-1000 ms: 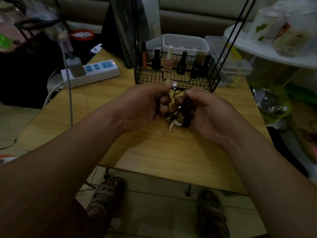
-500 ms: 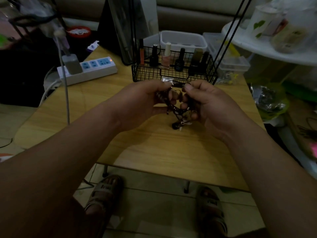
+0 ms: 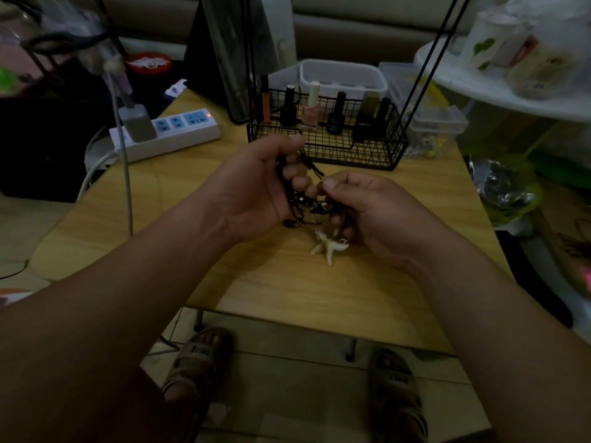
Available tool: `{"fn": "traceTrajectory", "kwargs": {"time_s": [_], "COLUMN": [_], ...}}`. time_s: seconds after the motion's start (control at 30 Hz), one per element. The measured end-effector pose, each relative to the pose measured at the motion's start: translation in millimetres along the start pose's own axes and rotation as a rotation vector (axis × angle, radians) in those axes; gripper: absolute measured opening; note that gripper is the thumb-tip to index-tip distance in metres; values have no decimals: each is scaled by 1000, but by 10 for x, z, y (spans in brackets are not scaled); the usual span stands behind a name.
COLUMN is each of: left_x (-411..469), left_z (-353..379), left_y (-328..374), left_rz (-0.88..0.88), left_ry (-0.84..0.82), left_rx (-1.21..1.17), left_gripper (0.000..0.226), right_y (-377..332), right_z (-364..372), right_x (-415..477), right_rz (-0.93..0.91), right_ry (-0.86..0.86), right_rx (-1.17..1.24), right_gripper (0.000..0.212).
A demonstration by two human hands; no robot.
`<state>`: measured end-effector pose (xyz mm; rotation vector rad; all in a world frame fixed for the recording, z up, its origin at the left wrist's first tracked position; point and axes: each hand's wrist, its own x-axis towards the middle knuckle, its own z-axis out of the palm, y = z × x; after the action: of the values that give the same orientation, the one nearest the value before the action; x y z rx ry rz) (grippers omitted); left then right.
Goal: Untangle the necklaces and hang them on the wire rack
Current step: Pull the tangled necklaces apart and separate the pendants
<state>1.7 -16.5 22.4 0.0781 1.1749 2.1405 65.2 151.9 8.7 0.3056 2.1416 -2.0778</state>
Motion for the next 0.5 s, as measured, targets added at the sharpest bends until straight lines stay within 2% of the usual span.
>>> {"fn": "traceTrajectory", "kwargs": {"time_s": [0.1,0.2,0.23,0.4,0.5], "left_x": [38,71,69,38,52], "left_z": [-43,-107,-111,-87,-120], "left_y": [-44,-93,-98,-100,-114], "left_rz": [13,107,144,230,286], "left_ry": [54,189,225,254,230], "left_rx": [236,834,963,1340,1502], "left_gripper": [21,17,15,7,25], "right_y": [-13,-28,-36,-83,-80], "right_z": [-30,-67,-83,-174,-246], "right_x": [-1,-8,-11,-46,-71], "right_rz": [-8,-14,-20,-44,-98], "right_ry": [45,89,97,132,157], "right_rx": [-123,-250,-281,-472,-610], "right_gripper": [11,9,10,24,28]}}
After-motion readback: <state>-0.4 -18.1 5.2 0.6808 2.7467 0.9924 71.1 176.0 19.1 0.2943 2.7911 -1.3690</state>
